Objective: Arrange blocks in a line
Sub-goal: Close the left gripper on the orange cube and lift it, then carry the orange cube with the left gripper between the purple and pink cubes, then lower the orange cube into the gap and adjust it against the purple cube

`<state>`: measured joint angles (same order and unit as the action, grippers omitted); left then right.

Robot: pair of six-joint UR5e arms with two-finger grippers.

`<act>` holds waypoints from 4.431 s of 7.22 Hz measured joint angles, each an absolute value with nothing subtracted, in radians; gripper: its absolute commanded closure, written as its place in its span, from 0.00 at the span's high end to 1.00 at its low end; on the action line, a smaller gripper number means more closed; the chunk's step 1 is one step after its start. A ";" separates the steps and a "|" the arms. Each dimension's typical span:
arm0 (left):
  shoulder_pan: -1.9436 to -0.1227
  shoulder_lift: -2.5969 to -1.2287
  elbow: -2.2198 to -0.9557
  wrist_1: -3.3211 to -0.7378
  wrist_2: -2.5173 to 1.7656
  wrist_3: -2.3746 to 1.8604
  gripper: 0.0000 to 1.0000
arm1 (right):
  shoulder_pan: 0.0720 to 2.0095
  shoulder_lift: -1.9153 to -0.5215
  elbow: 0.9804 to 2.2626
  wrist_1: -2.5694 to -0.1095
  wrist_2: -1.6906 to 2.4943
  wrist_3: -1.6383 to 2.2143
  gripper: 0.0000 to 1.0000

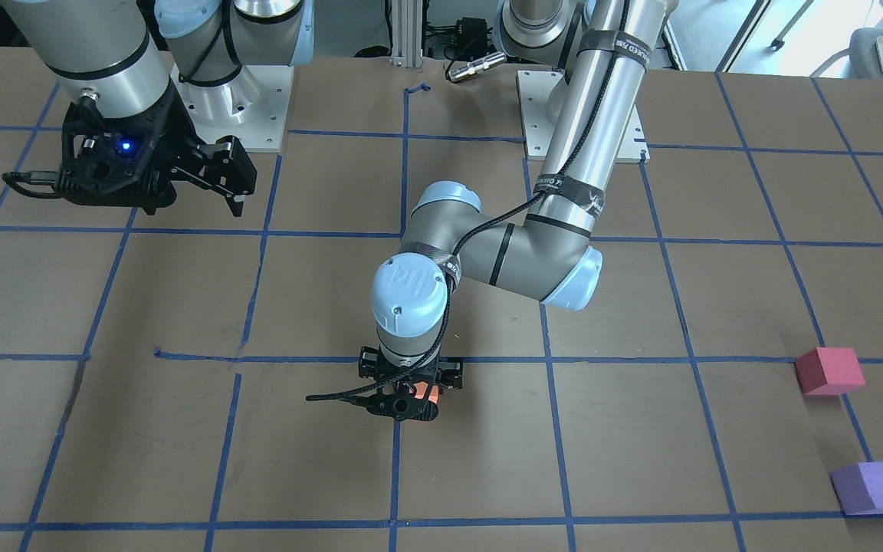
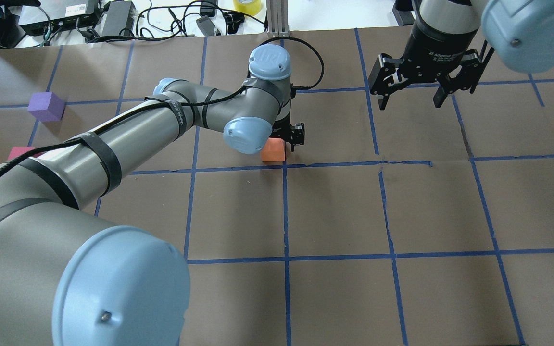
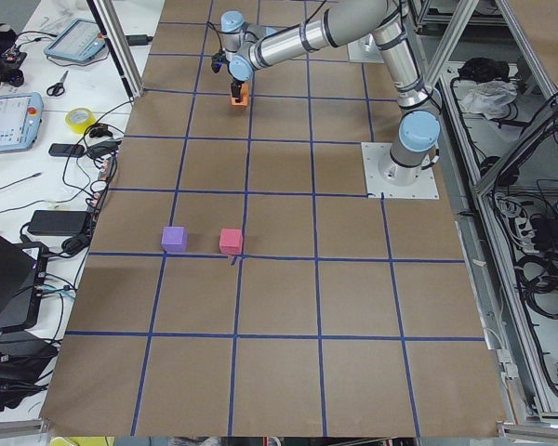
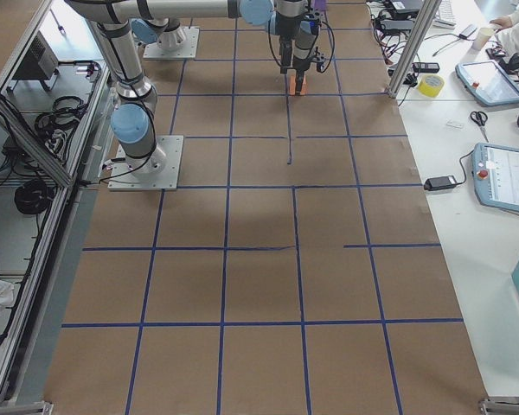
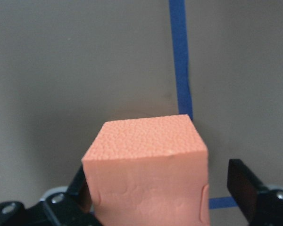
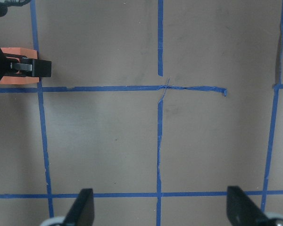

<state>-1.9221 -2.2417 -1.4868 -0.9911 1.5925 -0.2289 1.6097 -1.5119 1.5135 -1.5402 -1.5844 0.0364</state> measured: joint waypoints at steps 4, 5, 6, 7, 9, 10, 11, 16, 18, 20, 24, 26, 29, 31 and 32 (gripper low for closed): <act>-1.878 -2.212 -1.486 -0.969 1.622 -0.234 0.00 | 1.609 -1.527 1.520 -1.537 -1.617 0.027 1.00; -1.818 -2.189 -1.483 -0.971 1.635 -0.234 0.00 | 1.609 -1.531 1.520 -1.537 -1.616 0.026 1.00; -1.738 -2.161 -1.482 -0.983 1.640 -0.231 0.00 | 1.609 -1.533 1.520 -1.537 -1.616 0.026 1.00; -1.643 -2.133 -1.486 -1.022 1.641 -0.219 0.00 | 1.609 -1.533 1.521 -1.537 -1.616 0.026 1.00; -1.449 -2.093 -1.483 -1.106 1.640 -0.104 0.00 | 1.609 -1.534 1.522 -1.537 -1.614 0.027 1.00; -1.362 -2.080 -1.473 -1.136 1.639 -0.014 0.00 | 1.609 -1.534 1.523 -1.536 -1.614 0.028 1.00; -1.280 -2.074 -1.464 -1.154 1.635 0.086 0.00 | 1.610 -1.534 1.523 -1.536 -1.613 0.029 1.00; -1.017 -2.158 -1.348 -1.151 1.616 0.585 0.00 | 1.610 -1.534 1.519 -1.535 -1.613 0.028 1.00; -0.982 -2.194 -1.340 -1.148 1.591 0.617 0.00 | 1.613 -1.534 1.521 -1.534 -1.612 0.029 1.00; -0.978 -2.216 -1.344 -1.129 1.588 0.624 0.00 | 1.615 -1.534 1.522 -1.534 -1.611 0.030 1.00; -0.977 -2.261 -1.346 -1.099 1.593 0.615 0.00 | 1.616 -1.535 1.523 -1.535 -1.609 0.035 1.00; -0.977 -2.282 -1.347 -1.090 1.595 0.613 0.00 | 1.617 -1.535 1.523 -1.535 -1.609 0.035 1.00; -0.977 -2.296 -1.345 -1.083 1.597 0.617 0.00 | 1.618 -1.536 1.521 -1.541 -1.609 0.034 1.00; -0.977 -2.306 -1.345 -1.056 1.597 0.624 0.00 | 1.618 -1.533 1.521 -1.551 -1.587 0.033 1.00; -0.977 -2.308 -1.346 -1.050 1.598 0.625 0.00 | 1.618 -1.530 1.521 -1.559 -1.561 0.032 1.00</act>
<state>-0.9771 -2.3076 -1.3458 -1.0498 1.5977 0.6251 1.6178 -1.5297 1.5211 -1.5593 -1.5605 0.0321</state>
